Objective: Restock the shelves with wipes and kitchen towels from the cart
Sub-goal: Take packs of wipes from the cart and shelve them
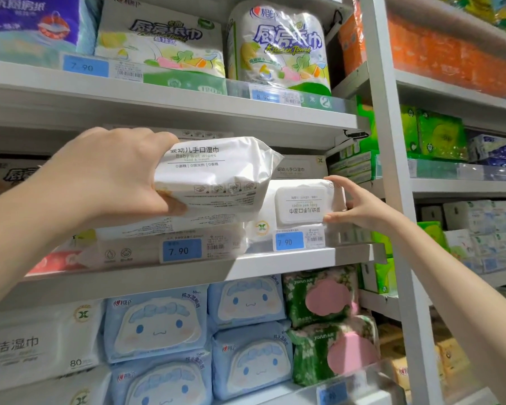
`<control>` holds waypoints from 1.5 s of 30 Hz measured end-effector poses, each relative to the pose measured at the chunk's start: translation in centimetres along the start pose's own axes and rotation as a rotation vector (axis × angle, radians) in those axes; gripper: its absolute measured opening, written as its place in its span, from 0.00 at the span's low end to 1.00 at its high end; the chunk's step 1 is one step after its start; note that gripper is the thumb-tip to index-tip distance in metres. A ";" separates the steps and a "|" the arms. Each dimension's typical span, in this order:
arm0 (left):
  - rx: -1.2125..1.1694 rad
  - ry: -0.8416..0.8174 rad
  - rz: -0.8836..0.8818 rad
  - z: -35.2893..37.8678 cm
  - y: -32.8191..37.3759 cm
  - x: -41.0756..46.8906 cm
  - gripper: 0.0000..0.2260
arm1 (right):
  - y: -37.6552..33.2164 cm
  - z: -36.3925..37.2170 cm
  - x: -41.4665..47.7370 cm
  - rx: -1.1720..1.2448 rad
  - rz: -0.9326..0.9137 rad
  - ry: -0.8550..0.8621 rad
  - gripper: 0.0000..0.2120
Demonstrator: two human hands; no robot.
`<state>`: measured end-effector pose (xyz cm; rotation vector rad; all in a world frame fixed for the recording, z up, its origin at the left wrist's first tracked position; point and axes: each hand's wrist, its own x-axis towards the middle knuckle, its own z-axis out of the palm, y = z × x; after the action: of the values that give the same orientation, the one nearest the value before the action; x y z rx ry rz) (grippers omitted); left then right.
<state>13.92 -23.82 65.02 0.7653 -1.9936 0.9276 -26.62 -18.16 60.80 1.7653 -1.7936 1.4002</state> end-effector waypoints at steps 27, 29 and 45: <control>0.019 0.068 -0.005 0.7 -0.4 0.2 0.37 | -7.3 2.9 0.4 -0.363 -0.115 -0.047 0.28; 0.035 0.081 0.005 0.7 -0.4 0.2 0.38 | -8.6 3.6 0.7 -0.301 -0.128 -0.124 0.25; 0.015 -0.059 -0.037 -0.7 0.2 0.2 0.43 | -8.4 5.8 0.4 -0.396 -0.228 0.063 0.22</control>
<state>13.94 -23.16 65.37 0.8441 -2.0183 0.9089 -16.87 -21.06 61.93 1.6317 -1.6369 0.9263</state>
